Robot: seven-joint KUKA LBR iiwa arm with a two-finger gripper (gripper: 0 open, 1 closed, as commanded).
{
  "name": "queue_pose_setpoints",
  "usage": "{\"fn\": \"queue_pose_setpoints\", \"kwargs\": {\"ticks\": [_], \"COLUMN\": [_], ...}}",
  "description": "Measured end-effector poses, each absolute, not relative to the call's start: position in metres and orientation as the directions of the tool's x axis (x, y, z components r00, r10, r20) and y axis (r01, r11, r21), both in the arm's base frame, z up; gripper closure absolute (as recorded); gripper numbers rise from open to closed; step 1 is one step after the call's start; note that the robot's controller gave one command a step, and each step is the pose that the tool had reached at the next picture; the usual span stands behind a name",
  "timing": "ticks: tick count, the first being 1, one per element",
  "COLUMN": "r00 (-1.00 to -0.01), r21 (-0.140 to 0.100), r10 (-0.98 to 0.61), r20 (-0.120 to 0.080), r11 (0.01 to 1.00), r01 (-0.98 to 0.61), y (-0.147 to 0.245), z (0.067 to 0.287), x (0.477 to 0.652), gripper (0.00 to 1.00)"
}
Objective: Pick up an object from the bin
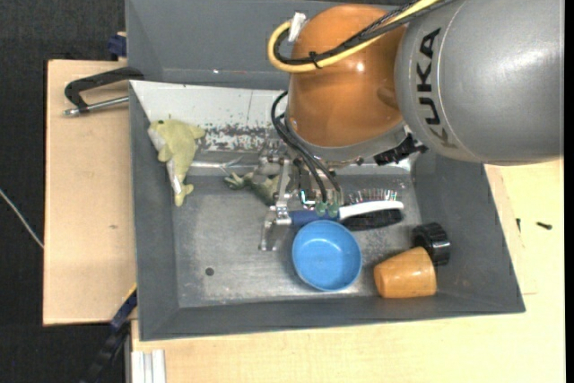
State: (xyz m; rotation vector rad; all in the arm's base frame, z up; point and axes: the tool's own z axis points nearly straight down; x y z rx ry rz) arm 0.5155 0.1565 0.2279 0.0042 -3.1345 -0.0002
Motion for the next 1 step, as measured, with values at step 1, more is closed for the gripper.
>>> {"fn": "queue_pose_setpoints", "kwargs": {"ticks": [1], "r00": [-0.997], "r21": [-0.003], "r10": [-0.077], "r20": [0.004], "r11": [0.997], "r01": [-0.077], "y": [0.0679], "z": [0.1916], "x": [0.524], "gripper": [0.0]}}
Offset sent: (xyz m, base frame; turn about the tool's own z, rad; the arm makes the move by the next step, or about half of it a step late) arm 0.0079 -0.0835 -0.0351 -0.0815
